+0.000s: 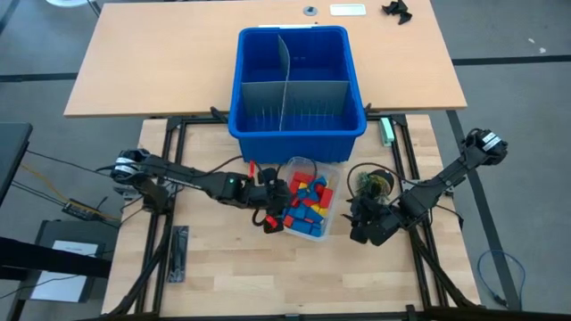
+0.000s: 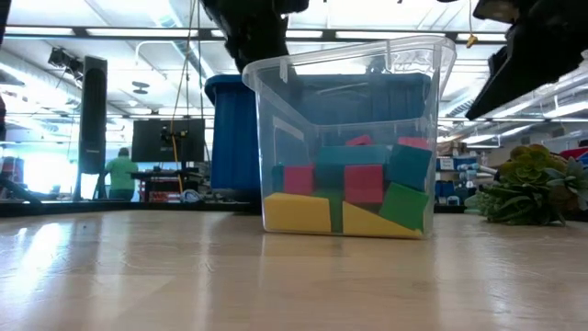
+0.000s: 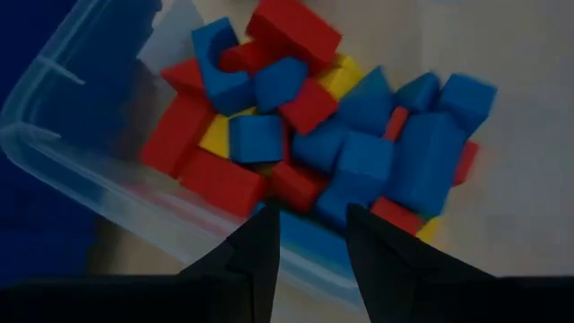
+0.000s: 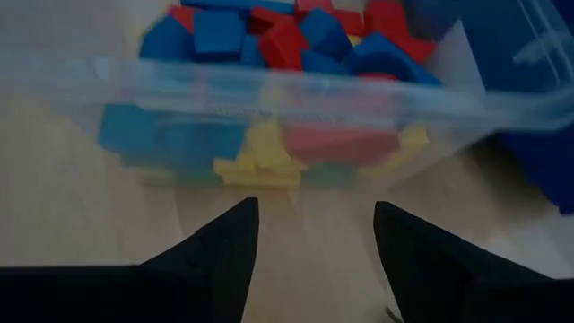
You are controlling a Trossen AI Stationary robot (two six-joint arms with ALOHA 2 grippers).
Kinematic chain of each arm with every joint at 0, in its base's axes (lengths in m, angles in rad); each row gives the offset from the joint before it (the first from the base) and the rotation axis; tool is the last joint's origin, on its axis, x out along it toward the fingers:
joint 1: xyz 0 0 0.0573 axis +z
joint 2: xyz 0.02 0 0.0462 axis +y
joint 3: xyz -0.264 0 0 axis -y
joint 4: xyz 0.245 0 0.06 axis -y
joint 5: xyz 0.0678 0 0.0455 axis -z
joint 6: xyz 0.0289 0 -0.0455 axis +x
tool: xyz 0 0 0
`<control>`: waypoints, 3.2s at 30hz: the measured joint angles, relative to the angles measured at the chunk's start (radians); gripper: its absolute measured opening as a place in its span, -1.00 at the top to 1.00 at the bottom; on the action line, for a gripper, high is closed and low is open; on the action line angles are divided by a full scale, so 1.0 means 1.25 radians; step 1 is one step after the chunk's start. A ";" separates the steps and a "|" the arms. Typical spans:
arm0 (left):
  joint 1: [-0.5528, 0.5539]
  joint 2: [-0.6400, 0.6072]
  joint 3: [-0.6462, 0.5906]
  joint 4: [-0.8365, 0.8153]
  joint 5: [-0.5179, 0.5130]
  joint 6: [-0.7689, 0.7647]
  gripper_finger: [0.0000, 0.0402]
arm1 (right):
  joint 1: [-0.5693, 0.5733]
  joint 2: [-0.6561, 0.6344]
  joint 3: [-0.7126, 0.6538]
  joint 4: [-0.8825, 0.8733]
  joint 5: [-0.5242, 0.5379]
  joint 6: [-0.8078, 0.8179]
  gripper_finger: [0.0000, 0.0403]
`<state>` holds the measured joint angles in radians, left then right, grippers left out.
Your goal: Sort Items/Unsort Items
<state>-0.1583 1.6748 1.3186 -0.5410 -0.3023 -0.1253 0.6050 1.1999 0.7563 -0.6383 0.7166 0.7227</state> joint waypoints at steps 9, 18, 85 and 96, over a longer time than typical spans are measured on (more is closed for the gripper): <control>0.043 -0.001 0.002 -0.012 0.067 0.014 0.32 | 0.000 0.000 0.000 0.057 0.048 -0.044 -0.09; 0.062 -0.002 -0.049 -0.015 0.014 0.048 0.32 | 0.000 0.000 0.000 0.093 0.058 -0.058 -0.09; 0.035 0.003 0.177 -0.320 -0.144 -0.155 0.32 | -0.050 0.024 -0.119 0.445 0.001 -0.142 -0.09; 0.072 0.003 0.148 -0.420 -0.090 -0.370 0.32 | -0.050 0.024 -0.119 0.444 -0.032 -0.115 -0.08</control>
<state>-0.0679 1.6780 1.5035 -1.0660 -0.4147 -0.5881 0.5419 1.2306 0.6075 -0.0830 0.6763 0.5786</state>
